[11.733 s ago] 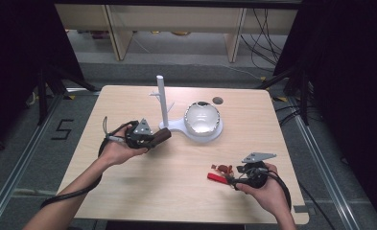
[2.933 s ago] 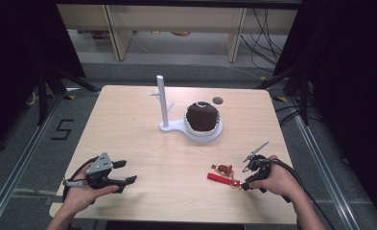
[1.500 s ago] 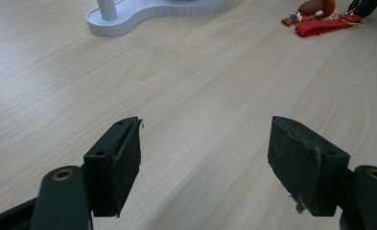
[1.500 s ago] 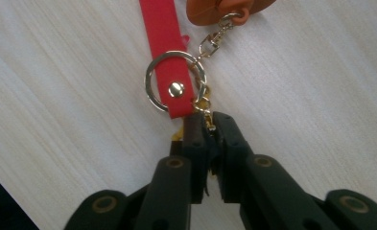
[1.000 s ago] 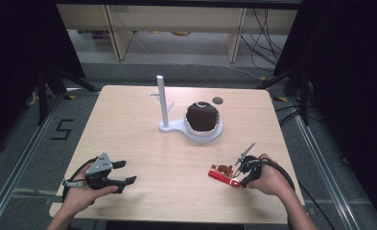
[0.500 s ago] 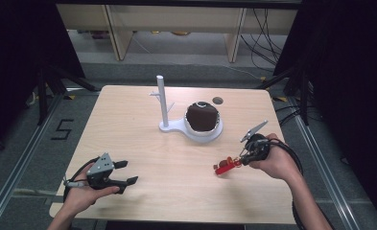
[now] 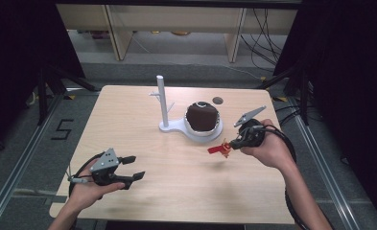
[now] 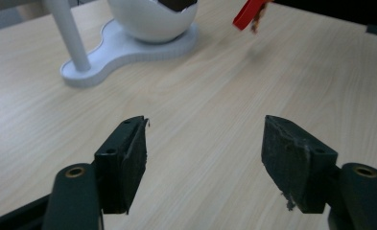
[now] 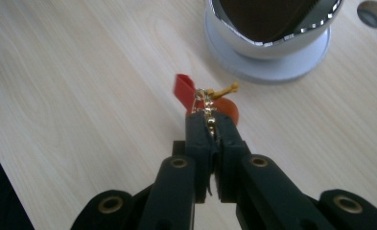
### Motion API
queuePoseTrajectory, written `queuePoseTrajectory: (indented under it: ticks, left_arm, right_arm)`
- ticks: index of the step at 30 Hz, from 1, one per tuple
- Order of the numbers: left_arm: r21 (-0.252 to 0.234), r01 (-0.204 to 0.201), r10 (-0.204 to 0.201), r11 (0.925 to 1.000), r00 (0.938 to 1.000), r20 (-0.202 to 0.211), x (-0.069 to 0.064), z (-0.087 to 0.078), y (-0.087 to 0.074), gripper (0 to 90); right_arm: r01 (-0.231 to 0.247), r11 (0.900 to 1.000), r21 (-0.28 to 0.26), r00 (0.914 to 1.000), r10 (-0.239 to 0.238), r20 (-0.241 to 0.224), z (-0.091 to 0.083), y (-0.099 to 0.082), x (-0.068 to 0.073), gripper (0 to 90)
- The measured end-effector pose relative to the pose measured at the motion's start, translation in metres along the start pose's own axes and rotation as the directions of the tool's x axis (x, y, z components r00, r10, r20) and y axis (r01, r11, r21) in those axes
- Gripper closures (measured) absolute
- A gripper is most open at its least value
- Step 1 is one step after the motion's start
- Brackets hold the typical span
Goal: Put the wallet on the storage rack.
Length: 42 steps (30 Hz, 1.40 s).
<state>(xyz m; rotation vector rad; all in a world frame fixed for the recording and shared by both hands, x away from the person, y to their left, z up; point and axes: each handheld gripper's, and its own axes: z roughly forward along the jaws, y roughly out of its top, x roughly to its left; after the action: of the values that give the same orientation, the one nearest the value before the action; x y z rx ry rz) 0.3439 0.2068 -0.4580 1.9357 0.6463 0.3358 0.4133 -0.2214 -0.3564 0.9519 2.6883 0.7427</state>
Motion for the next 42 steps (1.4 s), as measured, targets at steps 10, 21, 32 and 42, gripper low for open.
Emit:
queuePoseTrajectory:
  ticks: [10, 21, 32, 42]
  left_arm:
    - [-0.053, -0.114, 0.119, 0.9921, 0.9876, 0.103, -0.019, 0.031, 0.047, 40.0]
    - [-0.046, -0.223, 0.227, 0.9738, 0.9651, 0.131, -0.018, 0.063, 0.075, 41.6]
    - [-0.065, -0.261, 0.268, 0.9632, 0.9458, 0.183, -0.023, 0.090, 0.092, 39.9]
    - [-0.064, -0.289, 0.296, 0.9552, 0.9341, 0.200, -0.024, 0.110, 0.093, 50.1]
  right_arm:
    - [0.069, 0.9973, -0.026, 0.9967, -0.070, -0.041, 0.000, 0.028, 0.020, 87.4]
    - [0.122, 0.9917, -0.038, 0.9884, -0.125, -0.086, 0.010, 0.047, 0.036, 87.4]
    - [0.149, 0.9883, -0.030, 0.9779, -0.152, -0.143, 0.019, 0.060, 0.052, 87.4]
    - [0.198, 0.9788, -0.051, 0.9624, -0.204, -0.179, 0.022, 0.066, 0.057, 87.4]
